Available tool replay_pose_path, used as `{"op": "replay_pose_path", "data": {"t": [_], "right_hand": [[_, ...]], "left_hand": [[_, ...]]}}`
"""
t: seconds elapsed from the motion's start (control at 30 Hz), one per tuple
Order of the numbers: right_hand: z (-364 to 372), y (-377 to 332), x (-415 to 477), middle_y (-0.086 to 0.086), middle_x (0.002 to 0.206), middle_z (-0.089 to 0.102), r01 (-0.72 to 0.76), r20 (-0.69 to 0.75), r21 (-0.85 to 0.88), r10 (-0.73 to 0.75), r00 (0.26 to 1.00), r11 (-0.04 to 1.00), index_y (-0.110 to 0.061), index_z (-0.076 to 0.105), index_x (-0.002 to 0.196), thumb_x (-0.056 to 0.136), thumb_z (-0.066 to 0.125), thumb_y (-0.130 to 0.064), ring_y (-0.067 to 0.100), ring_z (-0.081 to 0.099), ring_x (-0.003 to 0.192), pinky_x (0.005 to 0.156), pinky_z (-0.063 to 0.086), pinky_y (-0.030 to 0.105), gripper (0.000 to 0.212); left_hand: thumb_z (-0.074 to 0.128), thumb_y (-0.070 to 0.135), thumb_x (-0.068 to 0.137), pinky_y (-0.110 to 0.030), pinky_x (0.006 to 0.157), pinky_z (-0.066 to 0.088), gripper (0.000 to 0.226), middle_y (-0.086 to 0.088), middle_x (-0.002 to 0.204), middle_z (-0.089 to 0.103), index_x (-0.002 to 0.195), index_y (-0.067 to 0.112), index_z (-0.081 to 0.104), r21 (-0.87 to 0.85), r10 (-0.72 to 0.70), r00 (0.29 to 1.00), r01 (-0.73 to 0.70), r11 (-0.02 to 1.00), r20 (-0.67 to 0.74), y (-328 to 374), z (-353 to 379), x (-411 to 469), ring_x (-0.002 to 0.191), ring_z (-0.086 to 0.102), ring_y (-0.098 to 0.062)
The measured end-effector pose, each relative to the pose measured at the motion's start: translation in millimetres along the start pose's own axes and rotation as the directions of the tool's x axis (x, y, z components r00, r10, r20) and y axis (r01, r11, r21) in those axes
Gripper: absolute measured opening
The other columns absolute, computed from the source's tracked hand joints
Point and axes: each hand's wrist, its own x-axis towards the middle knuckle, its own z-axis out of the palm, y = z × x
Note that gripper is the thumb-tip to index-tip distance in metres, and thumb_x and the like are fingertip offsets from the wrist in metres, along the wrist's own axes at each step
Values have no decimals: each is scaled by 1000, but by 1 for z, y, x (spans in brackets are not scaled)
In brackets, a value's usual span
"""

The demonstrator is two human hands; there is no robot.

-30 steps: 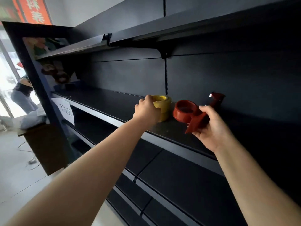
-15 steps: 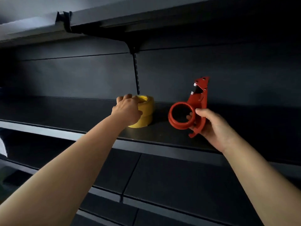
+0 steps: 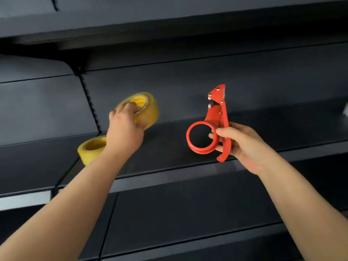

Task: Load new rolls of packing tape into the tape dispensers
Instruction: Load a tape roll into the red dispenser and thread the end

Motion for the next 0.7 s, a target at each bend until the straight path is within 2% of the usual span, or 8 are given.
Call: {"op": "replay_pose_path", "data": {"t": [0.1,0.2,0.33,0.4,0.47,0.57,0.63,0.7], "right_hand": [[-33,-3,-15,15,105,71,-30,-85,96,39,996,995,-7,70,109,93,55,-11,27,67,111,88,56,40,22],[-72,-7,-34,19,108,70,-55,-139,172,80,987,984,3,63,118,94,52,-12,24,70,106,89,56,43,31],[-131,-14,-66,14,99,71,-68,-196,111,89,977,992,-5,69,107,94,56,-16,28,68,103,100,49,52,22],[-163,-20,-81,12,94,69,-68,-207,93,86,975,993,-9,70,101,92,59,-22,30,64,99,101,45,54,19],[-195,-24,-95,10,89,67,-74,-224,104,96,970,992,-6,69,104,91,61,-27,29,61,97,103,44,53,26],[-240,-28,-114,11,90,67,-86,-234,125,114,965,988,-2,65,113,89,63,-31,31,60,97,105,41,56,38],[-268,-30,-126,9,88,68,-86,-230,142,117,966,986,-1,64,117,90,61,-32,32,60,98,106,41,59,41],[-293,-34,-137,5,82,70,-87,-232,157,122,965,984,1,63,122,93,58,-33,28,62,99,106,43,56,44]], "left_hand": [[68,12,88,-39,100,39,40,-9,132,55,126,9,58,-203,110,992,-96,974,61,44,15,-13,122,49,-31],[69,10,87,-36,101,41,34,0,131,57,119,12,60,-406,238,967,-185,895,85,88,31,-33,119,51,-20],[69,10,85,-19,90,43,26,12,124,55,101,26,57,-642,431,892,-251,724,137,143,55,-60,114,52,2],[68,15,82,-20,90,45,27,14,125,52,98,33,55,-686,535,832,-304,661,147,173,69,-72,117,50,2],[68,15,80,-18,93,42,31,13,127,49,100,35,54,-693,623,769,-372,618,142,204,85,-85,121,47,1],[68,15,81,-13,94,39,29,11,127,48,103,28,57,-686,707,694,-451,571,132,253,108,-108,122,47,-4],[68,16,82,-19,92,43,26,9,124,48,106,23,59,-669,744,656,-497,553,127,281,124,-123,120,49,-11],[67,19,84,-25,93,45,26,12,124,46,108,21,59,-650,770,627,-538,537,117,305,140,-135,118,50,-15]]}}
